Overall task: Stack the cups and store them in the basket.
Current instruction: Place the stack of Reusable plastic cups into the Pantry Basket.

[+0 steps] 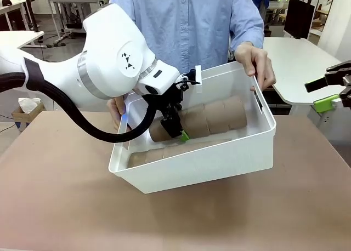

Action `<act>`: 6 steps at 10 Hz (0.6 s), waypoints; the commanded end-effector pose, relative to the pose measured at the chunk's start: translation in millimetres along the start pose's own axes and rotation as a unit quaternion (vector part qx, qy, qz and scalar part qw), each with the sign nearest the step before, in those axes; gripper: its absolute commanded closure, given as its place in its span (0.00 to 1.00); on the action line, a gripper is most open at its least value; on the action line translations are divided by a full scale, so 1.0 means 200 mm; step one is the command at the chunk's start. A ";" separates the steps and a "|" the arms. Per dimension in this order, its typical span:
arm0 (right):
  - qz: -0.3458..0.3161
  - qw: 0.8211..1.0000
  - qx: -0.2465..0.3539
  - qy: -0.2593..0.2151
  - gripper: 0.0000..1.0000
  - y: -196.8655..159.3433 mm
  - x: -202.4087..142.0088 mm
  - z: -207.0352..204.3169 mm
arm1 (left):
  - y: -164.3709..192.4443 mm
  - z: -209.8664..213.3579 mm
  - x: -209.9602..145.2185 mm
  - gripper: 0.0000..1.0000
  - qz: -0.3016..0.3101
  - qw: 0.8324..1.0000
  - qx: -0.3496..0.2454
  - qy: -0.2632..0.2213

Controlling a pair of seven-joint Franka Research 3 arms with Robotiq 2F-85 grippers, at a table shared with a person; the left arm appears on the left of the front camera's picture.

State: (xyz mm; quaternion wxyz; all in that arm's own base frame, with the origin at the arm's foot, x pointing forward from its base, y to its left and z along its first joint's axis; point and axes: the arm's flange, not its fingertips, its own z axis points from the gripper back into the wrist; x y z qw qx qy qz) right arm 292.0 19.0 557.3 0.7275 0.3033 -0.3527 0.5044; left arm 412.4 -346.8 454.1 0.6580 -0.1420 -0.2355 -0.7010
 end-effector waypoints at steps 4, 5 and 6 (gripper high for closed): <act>0.011 1.000 0.003 -0.007 0.00 -0.02 0.01 0.01 | -0.02 0.29 0.01 0.00 0.014 0.999 -0.015 -0.045; 0.011 1.000 0.003 -0.007 0.00 -0.02 0.01 0.01 | -0.04 0.43 0.00 0.00 0.019 0.998 -0.009 -0.062; 0.011 1.000 0.003 -0.007 0.00 -0.02 0.01 0.01 | -0.07 0.58 -0.02 0.00 0.038 0.995 -0.021 -0.088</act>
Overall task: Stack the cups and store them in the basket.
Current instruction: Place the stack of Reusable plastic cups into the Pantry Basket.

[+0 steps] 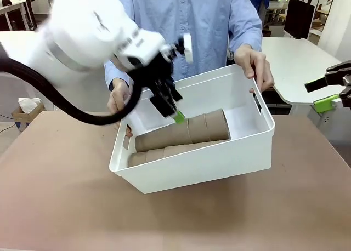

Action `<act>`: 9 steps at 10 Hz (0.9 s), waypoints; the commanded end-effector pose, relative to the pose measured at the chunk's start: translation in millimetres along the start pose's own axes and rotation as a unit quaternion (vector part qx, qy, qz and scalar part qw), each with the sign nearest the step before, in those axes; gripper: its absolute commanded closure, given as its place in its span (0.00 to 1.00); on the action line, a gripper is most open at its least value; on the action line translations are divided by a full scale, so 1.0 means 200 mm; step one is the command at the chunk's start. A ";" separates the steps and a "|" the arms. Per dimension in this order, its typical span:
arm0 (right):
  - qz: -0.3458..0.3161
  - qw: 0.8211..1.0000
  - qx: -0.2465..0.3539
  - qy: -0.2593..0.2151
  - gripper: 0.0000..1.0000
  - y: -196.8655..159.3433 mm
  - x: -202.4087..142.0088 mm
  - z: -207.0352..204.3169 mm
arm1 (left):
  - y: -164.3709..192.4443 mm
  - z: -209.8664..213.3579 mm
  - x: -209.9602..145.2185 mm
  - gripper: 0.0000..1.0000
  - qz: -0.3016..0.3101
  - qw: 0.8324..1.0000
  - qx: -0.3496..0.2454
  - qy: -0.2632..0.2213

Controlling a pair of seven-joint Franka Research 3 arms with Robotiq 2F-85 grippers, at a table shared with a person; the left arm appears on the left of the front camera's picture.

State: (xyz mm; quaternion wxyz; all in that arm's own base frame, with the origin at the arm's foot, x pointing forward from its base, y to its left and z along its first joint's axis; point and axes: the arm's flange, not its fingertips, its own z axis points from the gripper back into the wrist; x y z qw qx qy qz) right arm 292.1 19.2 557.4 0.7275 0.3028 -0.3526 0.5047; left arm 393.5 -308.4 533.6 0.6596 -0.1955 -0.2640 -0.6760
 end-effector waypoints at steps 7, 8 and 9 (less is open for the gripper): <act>0.011 1.000 0.003 -0.008 0.00 -0.02 0.00 0.01 | -0.16 0.97 -0.58 0.00 0.057 0.993 0.001 -0.100; 0.011 1.000 0.003 -0.008 0.00 -0.02 0.00 0.01 | -0.18 1.09 -0.68 0.00 0.052 0.991 0.012 -0.124; 0.011 1.000 0.003 -0.008 0.00 -0.02 0.00 0.01 | -0.21 1.17 -0.80 0.00 0.046 0.988 0.020 -0.146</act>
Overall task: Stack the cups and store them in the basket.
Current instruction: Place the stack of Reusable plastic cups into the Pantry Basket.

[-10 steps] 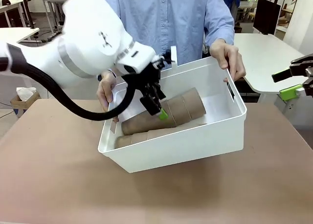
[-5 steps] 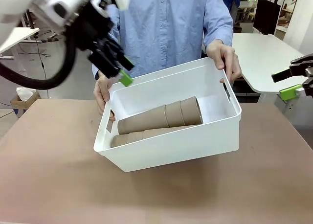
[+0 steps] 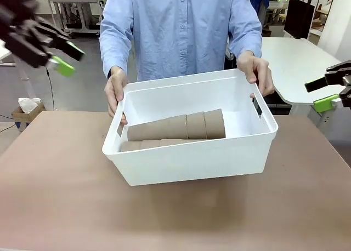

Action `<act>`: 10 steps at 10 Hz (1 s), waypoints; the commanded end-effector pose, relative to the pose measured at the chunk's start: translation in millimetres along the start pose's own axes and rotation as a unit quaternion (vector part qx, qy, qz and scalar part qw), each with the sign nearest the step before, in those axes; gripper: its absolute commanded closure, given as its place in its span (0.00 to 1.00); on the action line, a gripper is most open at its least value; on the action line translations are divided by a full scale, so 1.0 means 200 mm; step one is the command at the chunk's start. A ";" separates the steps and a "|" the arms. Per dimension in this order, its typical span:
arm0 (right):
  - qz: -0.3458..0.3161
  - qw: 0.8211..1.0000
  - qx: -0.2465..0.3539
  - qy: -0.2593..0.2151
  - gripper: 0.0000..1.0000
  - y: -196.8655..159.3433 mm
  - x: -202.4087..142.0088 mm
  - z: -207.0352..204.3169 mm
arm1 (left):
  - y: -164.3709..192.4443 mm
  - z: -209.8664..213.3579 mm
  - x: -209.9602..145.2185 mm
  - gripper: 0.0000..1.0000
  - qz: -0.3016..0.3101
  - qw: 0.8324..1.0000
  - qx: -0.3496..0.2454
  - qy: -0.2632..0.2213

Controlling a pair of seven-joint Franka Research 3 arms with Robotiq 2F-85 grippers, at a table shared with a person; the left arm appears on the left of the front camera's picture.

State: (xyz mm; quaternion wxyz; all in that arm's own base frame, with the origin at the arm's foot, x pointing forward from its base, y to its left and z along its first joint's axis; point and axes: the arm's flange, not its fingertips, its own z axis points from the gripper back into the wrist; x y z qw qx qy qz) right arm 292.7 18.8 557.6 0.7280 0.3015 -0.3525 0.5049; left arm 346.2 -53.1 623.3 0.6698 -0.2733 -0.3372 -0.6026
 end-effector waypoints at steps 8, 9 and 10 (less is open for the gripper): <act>0.010 1.000 0.004 -0.009 0.00 -0.01 0.00 0.00 | -0.03 0.09 -0.32 0.00 -0.018 0.999 -0.003 -0.049; 0.010 1.000 0.004 -0.009 0.00 -0.01 0.00 0.00 | -0.03 0.09 -0.32 0.00 -0.018 0.999 -0.003 -0.049; 0.010 1.000 0.004 -0.009 0.00 -0.01 0.00 0.00 | -0.03 0.09 -0.32 0.00 -0.018 0.999 -0.003 -0.049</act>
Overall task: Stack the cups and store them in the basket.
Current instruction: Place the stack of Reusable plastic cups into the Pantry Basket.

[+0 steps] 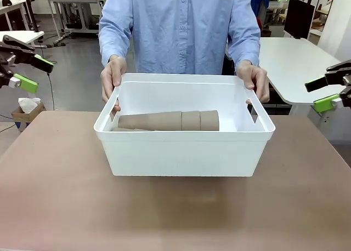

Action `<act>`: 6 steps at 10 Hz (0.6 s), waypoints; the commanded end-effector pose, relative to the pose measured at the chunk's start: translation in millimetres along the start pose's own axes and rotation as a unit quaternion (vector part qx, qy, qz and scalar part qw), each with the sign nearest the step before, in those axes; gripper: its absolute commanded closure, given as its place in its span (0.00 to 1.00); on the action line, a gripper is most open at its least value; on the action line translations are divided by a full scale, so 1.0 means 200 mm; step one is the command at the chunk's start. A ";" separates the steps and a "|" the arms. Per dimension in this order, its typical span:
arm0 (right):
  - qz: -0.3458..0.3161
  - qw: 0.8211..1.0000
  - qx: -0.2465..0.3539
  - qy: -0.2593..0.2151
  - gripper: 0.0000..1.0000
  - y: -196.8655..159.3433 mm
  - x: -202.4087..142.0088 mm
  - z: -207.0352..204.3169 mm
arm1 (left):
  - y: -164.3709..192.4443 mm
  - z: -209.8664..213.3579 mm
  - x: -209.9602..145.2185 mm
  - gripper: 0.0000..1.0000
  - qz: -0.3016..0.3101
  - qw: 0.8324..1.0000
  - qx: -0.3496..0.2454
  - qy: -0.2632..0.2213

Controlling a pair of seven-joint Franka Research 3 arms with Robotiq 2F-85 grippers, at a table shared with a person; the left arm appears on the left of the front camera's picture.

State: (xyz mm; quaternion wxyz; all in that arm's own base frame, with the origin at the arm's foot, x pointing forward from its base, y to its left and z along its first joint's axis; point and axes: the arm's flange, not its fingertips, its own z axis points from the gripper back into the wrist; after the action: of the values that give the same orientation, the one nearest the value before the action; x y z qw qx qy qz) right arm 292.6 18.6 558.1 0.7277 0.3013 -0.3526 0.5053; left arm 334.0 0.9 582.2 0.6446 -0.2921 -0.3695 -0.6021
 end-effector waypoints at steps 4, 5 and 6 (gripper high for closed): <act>0.010 1.000 0.004 -0.009 0.00 -0.01 0.00 0.00 | 0.00 0.00 0.01 0.00 0.000 1.000 -0.003 -0.008; 0.010 1.000 0.004 -0.009 0.00 -0.01 0.00 0.00 | 0.00 0.00 0.01 0.00 0.000 1.000 -0.003 -0.008; 0.010 1.000 0.004 -0.009 0.00 -0.01 0.00 0.00 | 0.00 0.00 0.01 0.00 0.000 1.000 -0.003 -0.008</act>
State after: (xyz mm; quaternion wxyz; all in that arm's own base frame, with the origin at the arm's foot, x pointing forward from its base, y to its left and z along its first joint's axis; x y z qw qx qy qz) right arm 292.6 18.5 558.1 0.7276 0.3014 -0.3526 0.5054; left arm 333.7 -0.3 582.8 0.6449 -0.2915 -0.3675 -0.6033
